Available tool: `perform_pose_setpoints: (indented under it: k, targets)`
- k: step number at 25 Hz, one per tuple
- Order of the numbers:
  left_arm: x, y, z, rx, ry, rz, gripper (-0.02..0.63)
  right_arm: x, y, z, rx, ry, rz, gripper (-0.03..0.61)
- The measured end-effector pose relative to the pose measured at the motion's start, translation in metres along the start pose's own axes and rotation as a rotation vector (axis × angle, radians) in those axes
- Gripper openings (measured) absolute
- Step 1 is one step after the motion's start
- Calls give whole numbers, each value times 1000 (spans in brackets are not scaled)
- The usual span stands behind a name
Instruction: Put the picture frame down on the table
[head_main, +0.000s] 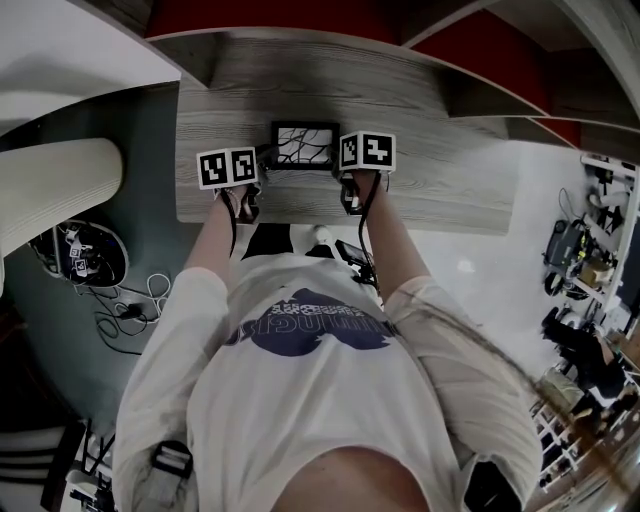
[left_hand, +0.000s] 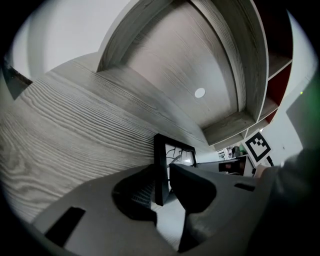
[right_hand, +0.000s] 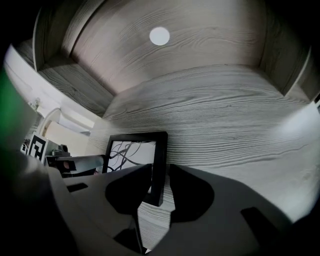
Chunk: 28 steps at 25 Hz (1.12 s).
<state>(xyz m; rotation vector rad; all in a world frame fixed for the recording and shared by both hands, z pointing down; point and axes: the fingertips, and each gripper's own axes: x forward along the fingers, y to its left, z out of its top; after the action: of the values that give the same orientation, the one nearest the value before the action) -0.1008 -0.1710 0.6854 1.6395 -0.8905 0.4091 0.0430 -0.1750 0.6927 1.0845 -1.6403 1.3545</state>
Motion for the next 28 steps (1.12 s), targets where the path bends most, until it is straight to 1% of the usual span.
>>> perform_pose_setpoints:
  k: [2, 4, 6, 8, 10, 12, 13, 15, 18, 20, 22, 24, 27, 28]
  targets:
    - [-2, -2, 1, 1, -10, -2, 95, -6, -4, 0, 15, -18, 0, 127]
    - [-6, -3, 3, 4, -28, -2, 95, -16, -8, 2, 49, -65, 16, 129]
    - [-14, -6, 9, 11, -69, -4, 95, -32, -11, 8, 87, -141, 43, 129]
    - [-30, -13, 22, 39, -141, 3, 95, -55, -10, 19, 107, -251, 94, 127]
    - [-50, -26, 40, 103, -239, 18, 95, -84, -2, 35, 114, -392, 174, 116]
    - [-74, -48, 60, 187, -345, 27, 95, -119, 8, 50, 106, -535, 248, 110]
    - [-86, -61, 68, 230, -396, 29, 95, -137, 14, 56, 89, -600, 270, 106]
    - [-113, -91, 83, 326, -500, 36, 95, -173, 26, 65, 31, -722, 286, 101]
    - [-155, -140, 96, 495, -663, 70, 95, -230, 44, 74, -68, -918, 265, 98]
    - [-181, -169, 100, 615, -776, 111, 95, -267, 57, 75, -143, -1043, 224, 83]
    - [-202, -194, 99, 722, -869, 153, 95, -297, 72, 73, -241, -1141, 163, 51]
    - [-220, -215, 96, 803, -943, 187, 95, -320, 88, 68, -353, -1215, 103, 40]
    - [-244, -243, 91, 894, -1040, 230, 95, -349, 107, 59, -495, -1320, 20, 31]
    - [-252, -252, 89, 919, -1071, 239, 95, -359, 112, 55, -533, -1357, -4, 18]
